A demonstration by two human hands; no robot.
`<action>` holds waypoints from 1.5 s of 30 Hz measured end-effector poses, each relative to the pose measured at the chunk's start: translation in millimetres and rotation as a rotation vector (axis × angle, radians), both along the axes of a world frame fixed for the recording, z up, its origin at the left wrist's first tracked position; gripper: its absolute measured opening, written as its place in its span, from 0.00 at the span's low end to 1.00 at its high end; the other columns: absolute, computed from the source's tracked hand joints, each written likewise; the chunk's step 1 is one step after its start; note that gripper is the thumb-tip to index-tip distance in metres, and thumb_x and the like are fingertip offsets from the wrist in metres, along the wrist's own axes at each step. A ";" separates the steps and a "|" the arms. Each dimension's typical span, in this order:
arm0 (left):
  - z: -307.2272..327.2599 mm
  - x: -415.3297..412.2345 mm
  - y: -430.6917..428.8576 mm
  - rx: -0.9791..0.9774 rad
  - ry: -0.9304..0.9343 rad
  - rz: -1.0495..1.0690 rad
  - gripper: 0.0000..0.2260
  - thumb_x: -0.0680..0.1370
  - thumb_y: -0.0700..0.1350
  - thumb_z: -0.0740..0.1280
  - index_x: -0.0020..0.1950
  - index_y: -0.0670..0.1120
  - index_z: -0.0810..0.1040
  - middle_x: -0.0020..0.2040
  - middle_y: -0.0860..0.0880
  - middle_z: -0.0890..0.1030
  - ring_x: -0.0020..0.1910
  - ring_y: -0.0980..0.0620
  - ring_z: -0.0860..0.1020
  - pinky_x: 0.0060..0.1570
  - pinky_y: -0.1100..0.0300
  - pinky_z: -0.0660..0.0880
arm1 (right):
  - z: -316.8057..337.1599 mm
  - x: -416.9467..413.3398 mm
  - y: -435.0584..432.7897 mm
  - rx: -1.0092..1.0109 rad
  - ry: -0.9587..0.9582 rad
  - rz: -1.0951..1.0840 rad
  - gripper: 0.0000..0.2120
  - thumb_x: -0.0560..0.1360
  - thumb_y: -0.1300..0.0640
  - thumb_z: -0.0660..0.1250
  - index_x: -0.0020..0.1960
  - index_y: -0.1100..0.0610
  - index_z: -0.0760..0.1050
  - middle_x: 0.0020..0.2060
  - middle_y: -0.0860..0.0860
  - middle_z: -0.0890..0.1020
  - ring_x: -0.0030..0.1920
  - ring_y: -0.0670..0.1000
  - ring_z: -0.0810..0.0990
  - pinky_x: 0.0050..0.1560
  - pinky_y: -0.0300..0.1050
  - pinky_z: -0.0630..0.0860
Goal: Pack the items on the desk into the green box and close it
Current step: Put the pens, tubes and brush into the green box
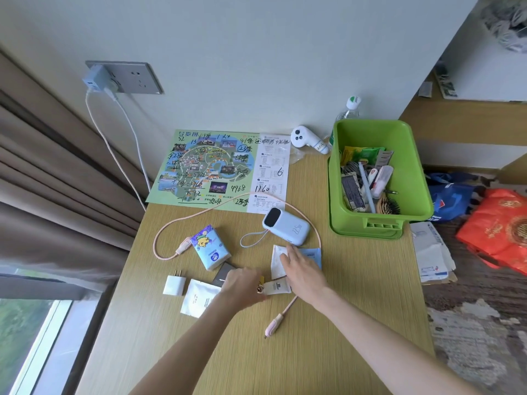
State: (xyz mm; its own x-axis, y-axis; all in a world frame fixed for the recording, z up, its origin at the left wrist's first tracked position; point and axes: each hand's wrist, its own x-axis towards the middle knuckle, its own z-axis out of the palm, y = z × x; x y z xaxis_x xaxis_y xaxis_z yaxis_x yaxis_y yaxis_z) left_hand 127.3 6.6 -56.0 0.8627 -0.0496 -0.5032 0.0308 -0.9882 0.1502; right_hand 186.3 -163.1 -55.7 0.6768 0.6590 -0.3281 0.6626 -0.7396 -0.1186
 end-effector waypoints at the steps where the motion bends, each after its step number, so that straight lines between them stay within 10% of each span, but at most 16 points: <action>1: 2.1 0.7 1.2 0.002 0.013 -0.007 0.20 0.72 0.60 0.70 0.57 0.48 0.76 0.48 0.50 0.82 0.46 0.49 0.80 0.41 0.56 0.73 | 1.3 0.2 -3.4 0.011 0.000 0.006 0.19 0.78 0.66 0.60 0.68 0.63 0.63 0.74 0.65 0.60 0.74 0.61 0.62 0.63 0.53 0.74; 6: 23.6 13.4 19.9 -0.071 0.068 0.083 0.16 0.70 0.59 0.72 0.45 0.51 0.73 0.38 0.55 0.77 0.40 0.54 0.75 0.31 0.62 0.65 | 22.6 14.5 -8.8 0.209 0.016 -0.128 0.11 0.78 0.64 0.60 0.60 0.60 0.70 0.53 0.55 0.81 0.49 0.53 0.81 0.48 0.49 0.78; 12: 61.3 47.9 50.9 -0.380 0.017 0.315 0.14 0.65 0.56 0.75 0.37 0.49 0.75 0.31 0.55 0.77 0.27 0.59 0.73 0.29 0.60 0.65 | 81.8 36.6 -5.1 0.589 -0.034 -0.317 0.06 0.75 0.66 0.62 0.51 0.60 0.75 0.30 0.50 0.75 0.27 0.51 0.71 0.25 0.40 0.60; 18: 113.0 98.9 33.0 -0.693 -0.148 0.441 0.16 0.69 0.53 0.76 0.32 0.49 0.72 0.23 0.59 0.73 0.21 0.62 0.69 0.23 0.70 0.60 | 140.5 89.8 -22.5 0.910 -0.083 -0.548 0.04 0.75 0.65 0.64 0.42 0.60 0.71 0.27 0.54 0.68 0.27 0.50 0.63 0.28 0.46 0.57; 23: 133.5 137.5 7.4 -0.792 -0.189 0.463 0.19 0.71 0.58 0.74 0.35 0.46 0.71 0.28 0.53 0.71 0.26 0.55 0.67 0.30 0.60 0.61 | 154.2 148.0 -62.7 1.065 -0.182 -0.909 0.04 0.73 0.68 0.62 0.46 0.65 0.75 0.35 0.59 0.80 0.36 0.61 0.76 0.36 0.51 0.71; 29: 134.1 170.7 -13.3 -0.840 -0.216 0.524 0.22 0.72 0.58 0.73 0.34 0.47 0.65 0.27 0.54 0.65 0.27 0.54 0.61 0.31 0.58 0.58 | 130.4 190.8 -79.2 0.965 -0.127 -1.150 0.05 0.74 0.68 0.60 0.46 0.61 0.72 0.36 0.55 0.78 0.35 0.56 0.73 0.32 0.46 0.66; 37: 120.7 193.6 -21.4 -0.847 -0.218 0.524 0.19 0.73 0.56 0.73 0.37 0.44 0.71 0.28 0.53 0.68 0.24 0.57 0.63 0.29 0.63 0.60 | 96.5 198.2 -61.7 0.301 0.271 -0.748 0.16 0.75 0.68 0.60 0.31 0.58 0.62 0.27 0.52 0.66 0.29 0.53 0.70 0.29 0.42 0.60; 45: 122.5 209.2 -41.7 -0.856 -0.259 0.491 0.20 0.71 0.58 0.74 0.34 0.46 0.71 0.25 0.57 0.69 0.22 0.59 0.64 0.25 0.69 0.61 | 93.2 196.9 -73.0 0.282 0.433 -0.667 0.15 0.77 0.64 0.59 0.32 0.59 0.65 0.27 0.54 0.68 0.29 0.54 0.69 0.30 0.45 0.64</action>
